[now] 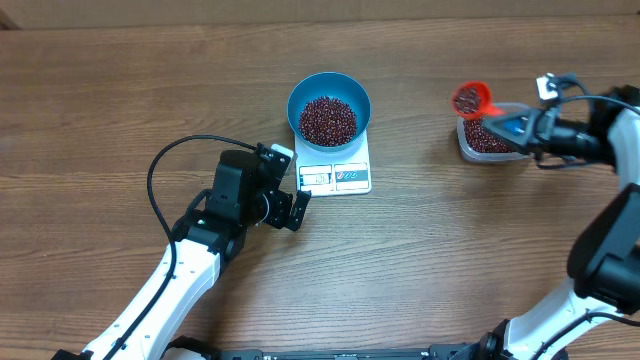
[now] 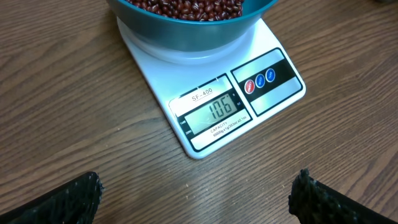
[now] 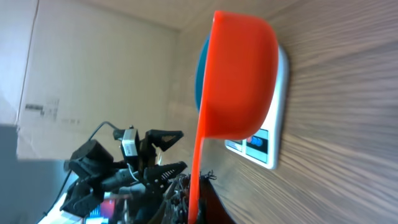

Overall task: Scoop item into bowl and weigh 150g on scale
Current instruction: 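Carry the filled scoop left over the blue bowl, then tip the scoop to pour beans into the blue bowl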

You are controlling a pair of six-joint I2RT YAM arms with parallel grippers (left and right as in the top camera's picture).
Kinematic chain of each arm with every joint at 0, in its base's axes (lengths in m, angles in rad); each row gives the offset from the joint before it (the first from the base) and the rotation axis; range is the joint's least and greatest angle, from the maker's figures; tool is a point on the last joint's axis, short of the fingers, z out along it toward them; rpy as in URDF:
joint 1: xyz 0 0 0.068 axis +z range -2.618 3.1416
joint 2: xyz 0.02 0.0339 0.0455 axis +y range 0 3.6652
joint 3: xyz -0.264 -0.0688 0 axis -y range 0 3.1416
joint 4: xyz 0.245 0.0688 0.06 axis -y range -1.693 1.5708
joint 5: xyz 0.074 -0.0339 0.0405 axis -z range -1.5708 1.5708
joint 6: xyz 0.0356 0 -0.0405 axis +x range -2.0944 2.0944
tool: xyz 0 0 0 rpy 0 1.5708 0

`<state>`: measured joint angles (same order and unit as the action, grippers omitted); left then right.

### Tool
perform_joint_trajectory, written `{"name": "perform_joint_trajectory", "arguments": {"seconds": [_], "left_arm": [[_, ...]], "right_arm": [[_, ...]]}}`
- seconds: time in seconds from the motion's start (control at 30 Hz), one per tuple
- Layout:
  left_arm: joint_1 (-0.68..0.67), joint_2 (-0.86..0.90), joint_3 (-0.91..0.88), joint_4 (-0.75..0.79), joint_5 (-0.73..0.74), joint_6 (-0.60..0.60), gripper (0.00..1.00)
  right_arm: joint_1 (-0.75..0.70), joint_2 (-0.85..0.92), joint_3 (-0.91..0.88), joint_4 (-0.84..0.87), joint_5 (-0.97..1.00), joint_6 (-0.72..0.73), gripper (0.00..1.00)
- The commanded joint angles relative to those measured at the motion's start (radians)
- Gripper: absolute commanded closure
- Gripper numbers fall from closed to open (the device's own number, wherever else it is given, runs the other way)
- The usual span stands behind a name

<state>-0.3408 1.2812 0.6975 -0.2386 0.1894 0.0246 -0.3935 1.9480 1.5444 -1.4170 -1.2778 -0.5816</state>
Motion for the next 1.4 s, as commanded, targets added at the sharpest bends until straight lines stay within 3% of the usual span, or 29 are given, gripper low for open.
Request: {"name": "perform_joint_trajectory", "arguments": {"seconds": [0.0,0.33,0.4,0.67,0.97,1.37], "left_arm": [[-0.002,0.006,-0.004,0.004,-0.006,-0.01,0.0],[-0.002,0.006,-0.004,0.005,-0.006,-0.01,0.0],[-0.002,0.006,-0.004,0.005,-0.006,-0.01,0.0],[-0.002,0.006,-0.004,0.005,-0.006,-0.01,0.0],[-0.002,0.006,-0.004,0.004,-0.006,-0.01,0.0],[-0.002,0.006,-0.004,0.005,-0.006,-0.01,0.0]], "right_arm": [[0.105,-0.003,0.002,0.097,-0.06,0.148,0.96],[0.447,-0.003,0.002,0.663,0.101,0.76,0.96],[0.491,-0.003,0.004,0.727,0.146,0.819,0.96],[0.62,-0.011,0.108,0.663,0.46,0.835,0.96],[0.728,-0.013,0.217,0.518,0.826,0.755,0.96],[0.769,-0.013,0.226,0.502,0.965,0.674,0.96]]}}
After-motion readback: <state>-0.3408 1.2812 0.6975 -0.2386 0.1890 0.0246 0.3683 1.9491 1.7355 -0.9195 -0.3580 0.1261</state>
